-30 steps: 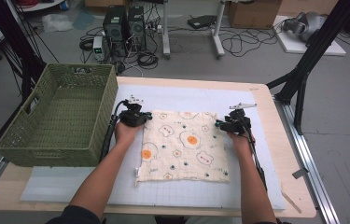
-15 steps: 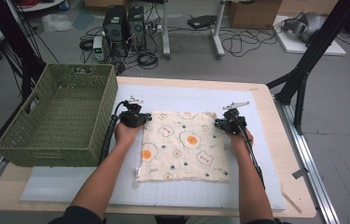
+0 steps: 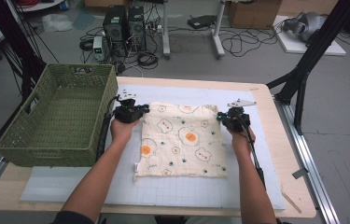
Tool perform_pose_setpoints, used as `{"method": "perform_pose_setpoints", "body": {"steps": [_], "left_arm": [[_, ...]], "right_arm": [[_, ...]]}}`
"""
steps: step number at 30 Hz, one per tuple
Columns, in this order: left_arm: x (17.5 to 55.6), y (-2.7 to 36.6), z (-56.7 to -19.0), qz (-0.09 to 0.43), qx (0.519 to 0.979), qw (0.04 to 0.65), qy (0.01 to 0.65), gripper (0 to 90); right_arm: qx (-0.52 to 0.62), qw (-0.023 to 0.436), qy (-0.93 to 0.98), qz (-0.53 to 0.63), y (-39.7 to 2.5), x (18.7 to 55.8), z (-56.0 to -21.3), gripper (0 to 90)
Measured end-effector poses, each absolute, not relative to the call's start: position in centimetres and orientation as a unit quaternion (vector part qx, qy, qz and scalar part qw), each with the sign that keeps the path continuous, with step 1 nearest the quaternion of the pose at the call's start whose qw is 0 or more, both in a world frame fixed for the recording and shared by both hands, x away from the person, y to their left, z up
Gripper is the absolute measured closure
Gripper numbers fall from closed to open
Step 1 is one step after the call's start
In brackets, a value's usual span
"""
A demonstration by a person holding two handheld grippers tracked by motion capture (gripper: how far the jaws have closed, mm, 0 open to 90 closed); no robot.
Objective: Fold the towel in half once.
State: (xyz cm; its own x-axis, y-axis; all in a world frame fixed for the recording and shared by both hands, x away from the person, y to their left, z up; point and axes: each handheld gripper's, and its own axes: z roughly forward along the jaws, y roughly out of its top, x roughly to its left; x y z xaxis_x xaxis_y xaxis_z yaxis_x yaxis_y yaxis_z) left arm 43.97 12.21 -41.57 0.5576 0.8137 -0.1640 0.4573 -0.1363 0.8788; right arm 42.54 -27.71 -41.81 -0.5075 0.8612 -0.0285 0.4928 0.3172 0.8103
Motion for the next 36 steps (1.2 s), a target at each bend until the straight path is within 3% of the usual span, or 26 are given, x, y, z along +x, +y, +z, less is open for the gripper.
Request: {"method": "perform_pose_setpoints", "body": {"steps": [9, 36], "left_arm": [[41.3, 11.8, -39.6, 0.199, 0.752, 0.498, 0.384, 86.4], [33.1, 13.9, -42.2, 0.168, 0.758, 0.528, 0.345, 86.3]], "right_arm": [[0.417, 0.234, 0.785, 0.393, -28.0, 39.8, -40.8, 88.1], [0.385, 0.217, 0.804, 0.398, -28.3, 31.0, -41.6, 87.6]]}}
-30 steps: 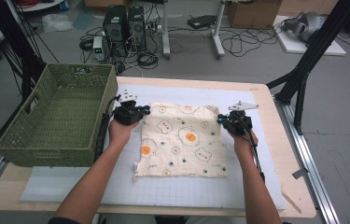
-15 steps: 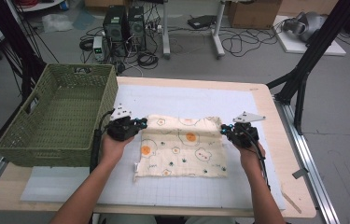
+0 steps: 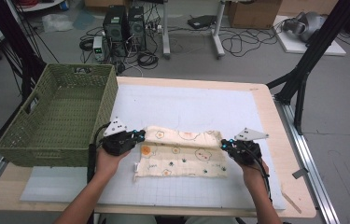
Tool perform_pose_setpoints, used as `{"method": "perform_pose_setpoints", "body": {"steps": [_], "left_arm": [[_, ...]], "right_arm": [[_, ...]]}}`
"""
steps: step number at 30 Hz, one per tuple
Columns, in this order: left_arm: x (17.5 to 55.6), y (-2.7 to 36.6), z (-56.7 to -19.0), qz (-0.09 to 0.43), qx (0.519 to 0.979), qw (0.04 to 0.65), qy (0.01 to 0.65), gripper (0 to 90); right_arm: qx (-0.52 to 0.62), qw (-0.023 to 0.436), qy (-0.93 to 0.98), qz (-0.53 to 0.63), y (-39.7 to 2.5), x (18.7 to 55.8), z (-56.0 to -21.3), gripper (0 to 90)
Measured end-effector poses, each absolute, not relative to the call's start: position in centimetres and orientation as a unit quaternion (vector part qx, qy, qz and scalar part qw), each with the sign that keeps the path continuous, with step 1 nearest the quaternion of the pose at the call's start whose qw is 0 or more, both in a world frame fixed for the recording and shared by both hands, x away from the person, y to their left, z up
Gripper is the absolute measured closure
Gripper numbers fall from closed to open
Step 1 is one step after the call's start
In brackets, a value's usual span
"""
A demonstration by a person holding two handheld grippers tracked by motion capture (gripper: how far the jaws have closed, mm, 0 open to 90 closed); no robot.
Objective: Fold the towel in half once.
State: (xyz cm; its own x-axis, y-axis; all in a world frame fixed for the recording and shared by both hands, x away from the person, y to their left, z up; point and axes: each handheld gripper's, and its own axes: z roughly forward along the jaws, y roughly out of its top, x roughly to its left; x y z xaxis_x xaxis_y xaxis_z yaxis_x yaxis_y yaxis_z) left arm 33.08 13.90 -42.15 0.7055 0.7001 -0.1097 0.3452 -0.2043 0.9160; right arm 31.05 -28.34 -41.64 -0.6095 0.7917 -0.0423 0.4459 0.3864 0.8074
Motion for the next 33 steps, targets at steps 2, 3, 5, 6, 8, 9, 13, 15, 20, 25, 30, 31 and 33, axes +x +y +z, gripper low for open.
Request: {"method": "perform_pose_setpoints", "body": {"steps": [2, 3, 5, 6, 8, 9, 13, 15, 20, 25, 30, 31, 33], "left_arm": [[32.9, 13.9, -42.3, 0.165, 0.761, 0.525, 0.344, 86.2], [32.6, 13.9, -42.5, 0.163, 0.765, 0.522, 0.341, 86.2], [32.3, 13.8, -42.8, 0.159, 0.770, 0.518, 0.339, 86.1], [32.2, 13.8, -43.0, 0.156, 0.774, 0.512, 0.338, 85.9], [32.0, 13.9, -43.4, 0.151, 0.773, 0.510, 0.347, 84.2], [32.1, 14.0, -43.6, 0.152, 0.770, 0.508, 0.355, 79.5], [32.3, 14.8, -43.7, 0.162, 0.755, 0.509, 0.381, 53.3], [32.4, 15.4, -43.4, 0.164, 0.741, 0.520, 0.391, 46.5], [33.2, 15.6, -42.7, 0.145, 0.727, 0.547, 0.389, 44.8], [33.4, 15.3, -42.4, 0.136, 0.719, 0.558, 0.392, 45.1], [33.2, 15.5, -42.6, 0.132, 0.737, 0.535, 0.392, 45.3], [33.1, 15.4, -42.6, 0.128, 0.740, 0.532, 0.391, 45.4], [32.7, 15.4, -42.9, 0.128, 0.746, 0.528, 0.385, 47.2]], "right_arm": [[0.385, 0.213, 0.805, 0.398, -28.4, 30.5, -42.0, 87.6], [0.384, 0.211, 0.806, 0.398, -28.4, 30.3, -42.1, 87.5], [0.385, 0.206, 0.806, 0.399, -28.5, 29.9, -42.5, 87.5], [0.385, 0.204, 0.807, 0.398, -28.5, 29.8, -42.8, 87.5], [0.389, 0.198, 0.808, 0.395, -28.6, 29.8, -43.2, 87.3], [0.389, 0.197, 0.810, 0.393, -28.6, 29.9, -43.4, 87.2], [0.394, 0.188, 0.811, 0.389, -28.8, 30.1, -43.8, 84.3], [0.396, 0.183, 0.809, 0.393, -28.9, 30.1, -43.7, 78.6], [0.412, 0.186, 0.782, 0.430, -29.6, 30.2, -42.6, 65.1], [0.420, 0.199, 0.759, 0.455, -30.0, 30.5, -41.3, 60.1], [0.420, 0.201, 0.768, 0.440, -30.0, 30.2, -41.7, 59.7], [0.420, 0.201, 0.770, 0.437, -30.0, 30.1, -41.8, 59.6], [0.417, 0.201, 0.774, 0.431, -30.1, 29.8, -41.8, 59.6]]}}
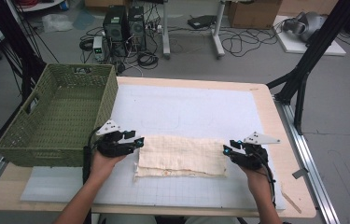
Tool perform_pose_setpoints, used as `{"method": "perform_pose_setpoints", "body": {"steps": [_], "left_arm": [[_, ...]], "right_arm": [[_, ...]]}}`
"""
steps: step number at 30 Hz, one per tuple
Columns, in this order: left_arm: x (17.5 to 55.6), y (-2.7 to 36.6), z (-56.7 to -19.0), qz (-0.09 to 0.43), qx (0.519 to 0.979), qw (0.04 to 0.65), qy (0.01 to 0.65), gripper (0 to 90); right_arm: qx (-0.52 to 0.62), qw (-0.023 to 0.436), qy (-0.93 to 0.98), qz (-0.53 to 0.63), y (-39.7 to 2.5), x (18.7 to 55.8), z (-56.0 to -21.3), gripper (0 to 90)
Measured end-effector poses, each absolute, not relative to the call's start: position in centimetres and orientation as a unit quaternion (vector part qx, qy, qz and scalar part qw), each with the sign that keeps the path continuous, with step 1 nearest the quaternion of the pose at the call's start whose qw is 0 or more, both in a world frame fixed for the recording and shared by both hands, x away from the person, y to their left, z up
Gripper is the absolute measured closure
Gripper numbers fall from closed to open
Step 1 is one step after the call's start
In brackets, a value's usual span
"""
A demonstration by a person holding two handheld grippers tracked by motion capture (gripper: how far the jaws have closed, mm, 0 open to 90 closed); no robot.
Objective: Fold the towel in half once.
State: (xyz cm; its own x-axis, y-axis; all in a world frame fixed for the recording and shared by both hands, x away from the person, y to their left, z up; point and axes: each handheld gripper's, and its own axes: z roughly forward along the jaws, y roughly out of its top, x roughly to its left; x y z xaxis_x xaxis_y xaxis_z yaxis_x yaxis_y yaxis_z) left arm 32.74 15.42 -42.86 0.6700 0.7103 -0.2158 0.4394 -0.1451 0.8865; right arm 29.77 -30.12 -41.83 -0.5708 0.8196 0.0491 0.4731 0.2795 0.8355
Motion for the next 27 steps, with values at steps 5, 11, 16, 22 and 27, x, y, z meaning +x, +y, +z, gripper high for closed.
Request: {"method": "perform_pose_setpoints", "body": {"steps": [5, 11, 16, 22, 27], "left_arm": [[31.9, 15.4, -43.9, 0.109, 0.760, 0.512, 0.385, 51.9], [30.7, 15.3, -44.2, 0.104, 0.768, 0.508, 0.376, 52.3], [29.7, 15.2, -44.1, 0.106, 0.770, 0.510, 0.369, 51.0], [28.7, 14.4, -44.9, 0.089, 0.791, 0.489, 0.357, 55.7], [28.2, 13.4, -45.1, 0.114, 0.814, 0.453, 0.344, 81.2]], "right_arm": [[0.402, 0.188, 0.789, 0.425, -30.0, 28.5, -42.4, 60.8], [0.365, 0.172, 0.810, 0.425, -29.4, 26.9, -42.9, 60.0], [0.354, 0.160, 0.819, 0.422, -28.9, 26.0, -43.3, 59.9], [0.349, 0.143, 0.840, 0.390, -27.7, 25.8, -44.4, 64.3], [0.341, 0.139, 0.848, 0.382, -27.4, 25.9, -44.4, 84.0]]}}
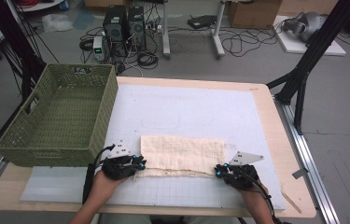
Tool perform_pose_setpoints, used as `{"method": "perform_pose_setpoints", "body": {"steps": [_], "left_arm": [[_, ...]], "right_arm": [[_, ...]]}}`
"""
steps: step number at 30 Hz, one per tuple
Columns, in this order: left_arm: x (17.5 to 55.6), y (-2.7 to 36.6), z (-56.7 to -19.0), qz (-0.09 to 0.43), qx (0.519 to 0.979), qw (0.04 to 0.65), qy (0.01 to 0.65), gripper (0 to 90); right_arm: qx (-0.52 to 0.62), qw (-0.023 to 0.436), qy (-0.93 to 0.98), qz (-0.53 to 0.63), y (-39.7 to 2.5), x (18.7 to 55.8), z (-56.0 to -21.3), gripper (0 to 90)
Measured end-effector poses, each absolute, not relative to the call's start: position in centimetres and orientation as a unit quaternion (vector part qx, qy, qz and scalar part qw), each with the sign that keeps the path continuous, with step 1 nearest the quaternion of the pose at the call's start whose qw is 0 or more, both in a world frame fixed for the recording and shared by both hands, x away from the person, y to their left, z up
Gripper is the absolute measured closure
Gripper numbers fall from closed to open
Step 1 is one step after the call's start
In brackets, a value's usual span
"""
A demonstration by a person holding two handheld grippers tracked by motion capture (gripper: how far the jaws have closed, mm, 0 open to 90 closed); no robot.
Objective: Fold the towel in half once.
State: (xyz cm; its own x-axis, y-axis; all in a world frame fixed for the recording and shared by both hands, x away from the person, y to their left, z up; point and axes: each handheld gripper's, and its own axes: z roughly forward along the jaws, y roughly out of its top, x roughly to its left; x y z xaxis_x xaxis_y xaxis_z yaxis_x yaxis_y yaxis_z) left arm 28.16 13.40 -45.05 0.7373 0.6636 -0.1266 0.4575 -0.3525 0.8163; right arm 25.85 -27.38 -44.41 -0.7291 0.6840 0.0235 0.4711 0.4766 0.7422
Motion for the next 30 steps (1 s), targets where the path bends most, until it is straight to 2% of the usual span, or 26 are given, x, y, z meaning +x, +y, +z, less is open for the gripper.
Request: {"method": "perform_pose_setpoints", "body": {"steps": [3, 15, 21, 24, 25, 27, 30], "left_arm": [[28.2, 13.5, -44.9, 0.118, 0.813, 0.458, 0.338, 85.9], [27.4, 14.7, -42.9, 0.076, 0.771, 0.538, 0.333, 86.4], [26.3, 14.8, -42.9, 0.069, 0.778, 0.531, 0.330, 86.4], [26.0, 14.8, -43.7, 0.060, 0.796, 0.497, 0.341, 85.6], [26.2, 14.8, -43.9, 0.058, 0.798, 0.490, 0.345, 82.9], [26.4, 14.8, -43.9, 0.065, 0.792, 0.489, 0.360, 64.2], [26.8, 14.8, -43.2, 0.087, 0.780, 0.508, 0.356, 54.5]], "right_arm": [[0.335, 0.141, 0.850, 0.382, -27.3, 25.9, -44.3, 88.2], [0.338, 0.156, 0.826, 0.424, -28.4, 25.5, -42.4, 89.0], [0.339, 0.151, 0.823, 0.431, -29.0, 24.7, -41.9, 89.0], [0.341, 0.140, 0.838, 0.401, -28.6, 24.6, -42.6, 87.9], [0.340, 0.142, 0.842, 0.395, -28.5, 24.6, -42.8, 83.1], [0.346, 0.146, 0.837, 0.398, -28.5, 24.7, -42.7, 75.2], [0.359, 0.156, 0.820, 0.416, -28.8, 24.9, -42.2, 68.4]]}}
